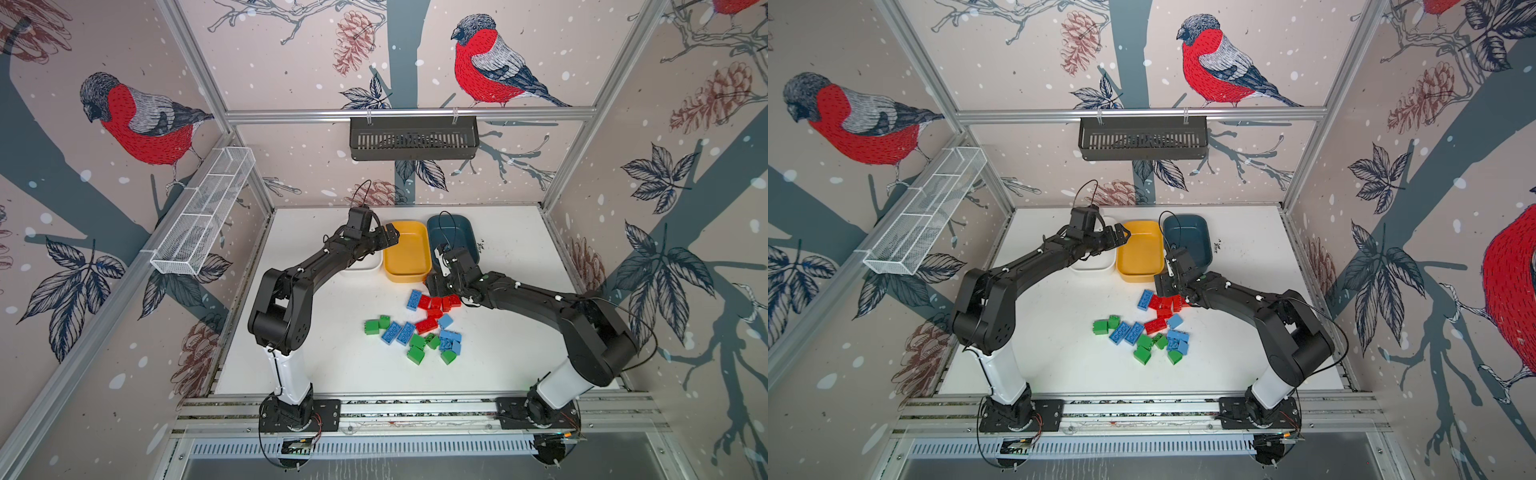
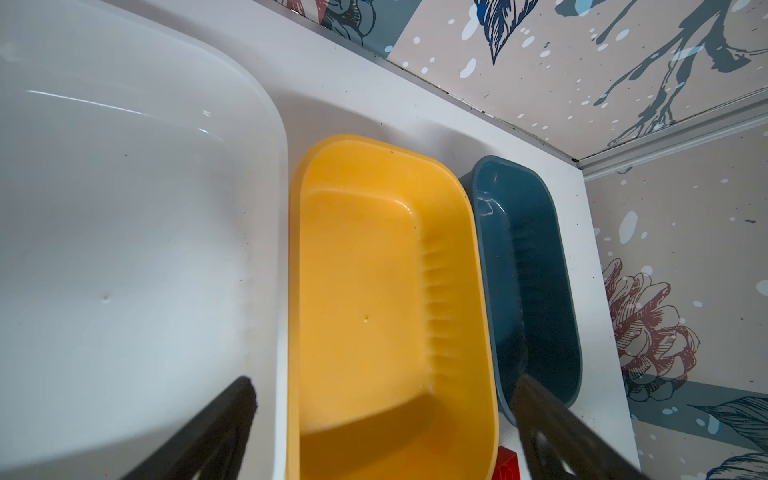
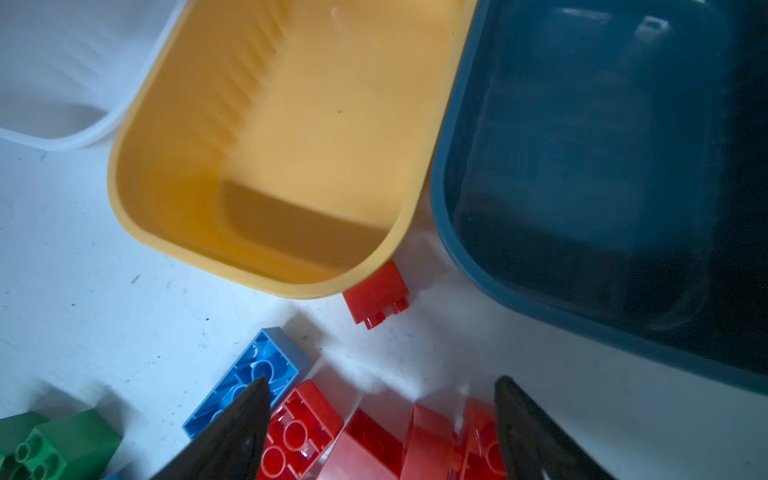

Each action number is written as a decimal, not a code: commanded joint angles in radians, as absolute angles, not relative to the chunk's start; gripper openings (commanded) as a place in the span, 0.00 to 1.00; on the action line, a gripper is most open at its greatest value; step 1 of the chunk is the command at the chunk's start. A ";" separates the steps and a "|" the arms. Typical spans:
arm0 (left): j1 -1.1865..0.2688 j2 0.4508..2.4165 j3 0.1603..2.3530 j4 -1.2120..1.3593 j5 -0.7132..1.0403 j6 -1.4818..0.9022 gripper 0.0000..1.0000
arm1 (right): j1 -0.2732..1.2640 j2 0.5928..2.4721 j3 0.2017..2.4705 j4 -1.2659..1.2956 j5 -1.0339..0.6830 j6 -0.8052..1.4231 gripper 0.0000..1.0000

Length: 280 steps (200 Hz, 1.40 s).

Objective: Sort the legos into containers by color

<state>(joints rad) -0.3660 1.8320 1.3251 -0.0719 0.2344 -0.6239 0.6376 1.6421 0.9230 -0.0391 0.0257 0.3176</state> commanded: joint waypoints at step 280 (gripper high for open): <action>-0.321 1.790 1.252 -0.015 0.247 -0.629 0.97 | 0.696 1.790 0.971 0.048 0.132 0.201 0.34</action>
